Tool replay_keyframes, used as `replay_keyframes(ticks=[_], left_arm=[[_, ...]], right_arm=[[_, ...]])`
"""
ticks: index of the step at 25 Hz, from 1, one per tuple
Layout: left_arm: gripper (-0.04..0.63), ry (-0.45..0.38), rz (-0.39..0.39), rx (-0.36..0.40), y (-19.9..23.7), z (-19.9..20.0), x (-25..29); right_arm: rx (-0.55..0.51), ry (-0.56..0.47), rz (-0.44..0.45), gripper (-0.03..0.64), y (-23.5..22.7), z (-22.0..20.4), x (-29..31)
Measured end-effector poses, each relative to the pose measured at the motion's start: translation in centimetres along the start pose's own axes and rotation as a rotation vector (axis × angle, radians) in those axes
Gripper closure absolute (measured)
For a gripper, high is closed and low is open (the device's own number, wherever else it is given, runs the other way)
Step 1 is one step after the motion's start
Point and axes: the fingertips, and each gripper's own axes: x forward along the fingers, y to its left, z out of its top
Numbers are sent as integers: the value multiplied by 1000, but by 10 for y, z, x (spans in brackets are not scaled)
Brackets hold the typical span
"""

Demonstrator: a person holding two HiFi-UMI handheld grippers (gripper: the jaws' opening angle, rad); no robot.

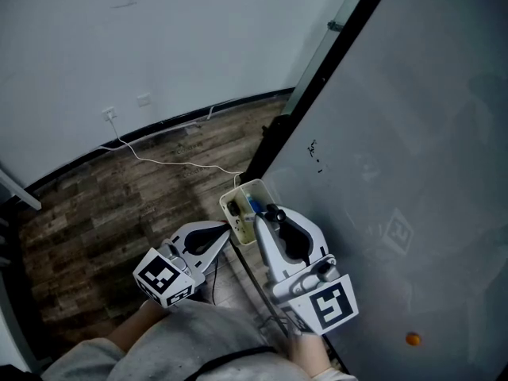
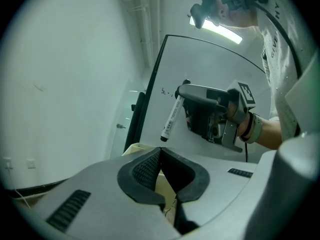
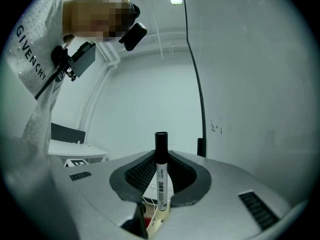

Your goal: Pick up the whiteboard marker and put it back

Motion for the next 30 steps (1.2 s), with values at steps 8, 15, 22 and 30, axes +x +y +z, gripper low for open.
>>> replay_keyframes(ticks=[8, 15, 22, 30], left_arm=[[580, 6, -6, -22, 1, -9, -1], [580, 35, -37, -43, -2, -23, 1], [580, 59, -43, -69, 0, -37, 0], [580, 73, -39, -93, 1, -50, -1]], right_arm=[[22, 30, -6, 537, -2, -20, 1], [35, 88, -61, 537, -10, -50, -4], [71, 118, -72, 537, -11, -71, -7], [75, 133, -95, 537, -12, -88, -9]])
